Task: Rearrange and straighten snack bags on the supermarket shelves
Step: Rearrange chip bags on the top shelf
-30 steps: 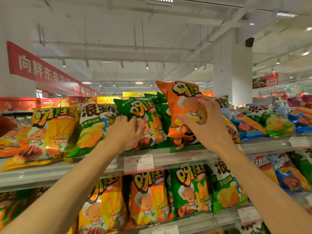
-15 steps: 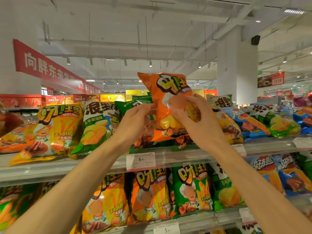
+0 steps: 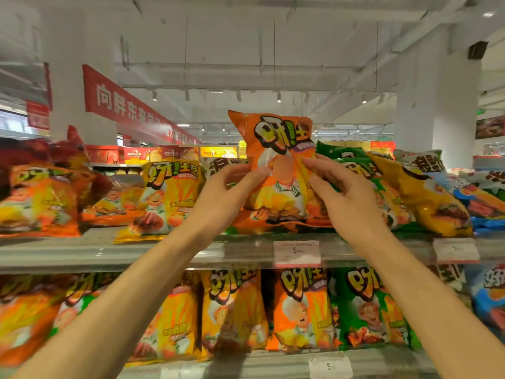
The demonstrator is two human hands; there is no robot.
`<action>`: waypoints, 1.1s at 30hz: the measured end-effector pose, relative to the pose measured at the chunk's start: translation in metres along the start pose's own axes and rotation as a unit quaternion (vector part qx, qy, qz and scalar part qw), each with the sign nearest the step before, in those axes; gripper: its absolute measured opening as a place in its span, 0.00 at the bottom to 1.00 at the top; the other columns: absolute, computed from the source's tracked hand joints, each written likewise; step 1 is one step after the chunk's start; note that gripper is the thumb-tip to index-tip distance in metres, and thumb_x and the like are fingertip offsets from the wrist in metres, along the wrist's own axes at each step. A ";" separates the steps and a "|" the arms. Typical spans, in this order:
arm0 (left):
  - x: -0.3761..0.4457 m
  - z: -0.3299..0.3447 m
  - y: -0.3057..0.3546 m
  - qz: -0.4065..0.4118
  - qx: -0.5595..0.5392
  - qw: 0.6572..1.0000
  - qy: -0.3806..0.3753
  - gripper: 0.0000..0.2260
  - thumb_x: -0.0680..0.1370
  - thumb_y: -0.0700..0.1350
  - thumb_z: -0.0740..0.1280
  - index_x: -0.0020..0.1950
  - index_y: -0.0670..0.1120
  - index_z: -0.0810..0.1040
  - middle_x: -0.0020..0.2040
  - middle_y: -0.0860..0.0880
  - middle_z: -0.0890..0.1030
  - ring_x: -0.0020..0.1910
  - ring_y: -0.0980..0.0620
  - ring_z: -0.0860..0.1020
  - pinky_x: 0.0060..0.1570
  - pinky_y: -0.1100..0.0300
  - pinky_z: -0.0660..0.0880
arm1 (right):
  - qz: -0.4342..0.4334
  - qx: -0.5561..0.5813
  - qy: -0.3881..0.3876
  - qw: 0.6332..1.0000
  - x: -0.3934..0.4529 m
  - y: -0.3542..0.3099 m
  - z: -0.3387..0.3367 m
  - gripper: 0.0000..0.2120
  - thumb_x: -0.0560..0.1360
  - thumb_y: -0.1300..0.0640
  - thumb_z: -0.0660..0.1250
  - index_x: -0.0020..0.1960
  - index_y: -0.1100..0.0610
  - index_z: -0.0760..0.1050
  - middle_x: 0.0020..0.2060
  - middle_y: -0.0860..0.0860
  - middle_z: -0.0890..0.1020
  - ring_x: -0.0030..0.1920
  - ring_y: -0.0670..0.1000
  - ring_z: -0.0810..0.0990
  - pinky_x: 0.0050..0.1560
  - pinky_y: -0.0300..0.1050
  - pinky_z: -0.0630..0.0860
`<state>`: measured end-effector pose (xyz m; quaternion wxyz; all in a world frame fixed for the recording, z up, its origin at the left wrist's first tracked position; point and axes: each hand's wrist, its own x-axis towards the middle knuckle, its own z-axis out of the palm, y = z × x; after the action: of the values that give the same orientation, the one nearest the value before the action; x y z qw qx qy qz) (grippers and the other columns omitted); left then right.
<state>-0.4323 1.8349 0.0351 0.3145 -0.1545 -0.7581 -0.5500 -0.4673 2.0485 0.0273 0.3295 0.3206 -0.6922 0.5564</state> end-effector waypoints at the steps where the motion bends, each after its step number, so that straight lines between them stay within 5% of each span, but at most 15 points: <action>1: -0.001 -0.013 -0.002 0.002 -0.003 1.000 -0.002 0.27 0.70 0.71 0.70 0.65 0.60 0.77 0.57 0.62 0.83 0.49 0.70 0.80 0.46 0.64 0.75 | -0.003 0.007 0.000 1.000 0.001 -0.006 0.012 0.15 0.83 0.55 0.65 0.62 0.38 0.81 0.64 0.30 0.75 0.68 0.37 0.73 0.71 0.52 0.73; 8: 0.001 -0.126 -0.008 0.046 0.034 0.998 0.001 0.23 0.68 0.72 0.71 0.57 0.63 0.77 0.48 0.73 0.81 0.48 0.72 0.80 0.42 0.68 0.76 | -0.026 0.017 -0.009 0.999 0.012 -0.055 0.112 0.15 0.82 0.56 0.66 0.62 0.38 0.81 0.69 0.36 0.76 0.71 0.40 0.73 0.69 0.53 0.75; 12: 0.004 -0.186 -0.024 0.049 0.024 0.998 0.027 0.27 0.71 0.69 0.72 0.65 0.57 0.79 0.53 0.63 0.85 0.50 0.64 0.83 0.46 0.65 0.78 | -0.054 0.029 -0.034 0.998 0.015 -0.078 0.167 0.17 0.82 0.60 0.65 0.60 0.38 0.80 0.68 0.39 0.77 0.64 0.32 0.75 0.57 0.30 0.76; 15: 0.004 -0.228 -0.039 0.052 0.038 0.996 0.060 0.23 0.74 0.65 0.71 0.64 0.55 0.80 0.52 0.59 0.86 0.48 0.62 0.84 0.40 0.69 0.77 | -0.062 0.006 -0.061 0.996 0.015 -0.086 0.201 0.17 0.82 0.59 0.65 0.65 0.41 0.78 0.67 0.38 0.77 0.67 0.38 0.74 0.66 0.35 0.72; 18: 0.003 -0.271 -0.055 0.052 0.052 0.991 0.114 0.20 0.75 0.63 0.71 0.61 0.53 0.81 0.50 0.58 0.85 0.47 0.60 0.83 0.46 0.59 0.77 | -0.047 -0.040 -0.059 0.996 0.015 -0.085 0.224 0.16 0.82 0.55 0.66 0.68 0.43 0.76 0.70 0.40 0.75 0.71 0.40 0.72 0.70 0.40 0.70; 21: 0.000 -0.312 -0.069 0.055 0.089 0.983 0.148 0.17 0.76 0.62 0.71 0.59 0.53 0.82 0.45 0.61 0.85 0.43 0.65 0.82 0.45 0.58 0.76 | -0.041 -0.207 -0.069 0.975 0.010 -0.071 0.241 0.21 0.82 0.47 0.65 0.74 0.47 0.70 0.78 0.46 0.66 0.78 0.46 0.62 0.76 0.45 0.60; 28: -0.016 -0.338 -0.106 0.006 0.231 0.967 0.103 0.14 0.78 0.62 0.68 0.57 0.54 0.76 0.52 0.55 0.83 0.50 0.52 0.81 0.53 0.48 0.78 | 0.014 -0.347 -0.127 0.929 -0.013 -0.035 0.273 0.39 0.78 0.32 0.60 0.82 0.47 0.54 0.83 0.53 0.49 0.82 0.56 0.48 0.80 0.56 0.52; 33: -0.018 -0.327 -0.118 0.047 0.417 0.900 0.120 0.29 0.81 0.66 0.60 0.71 0.45 0.71 0.48 0.48 0.79 0.46 0.45 0.78 0.42 0.54 0.66 | 0.028 -0.360 -0.118 0.925 -0.017 -0.027 0.280 0.48 0.71 0.23 0.60 0.82 0.43 0.48 0.83 0.50 0.45 0.82 0.55 0.46 0.79 0.56 0.54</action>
<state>-0.3867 1.4913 0.0010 0.4643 0.0219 -0.8664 -0.1827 -0.4635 1.7702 -0.0178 0.3233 0.2239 -0.8884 0.2367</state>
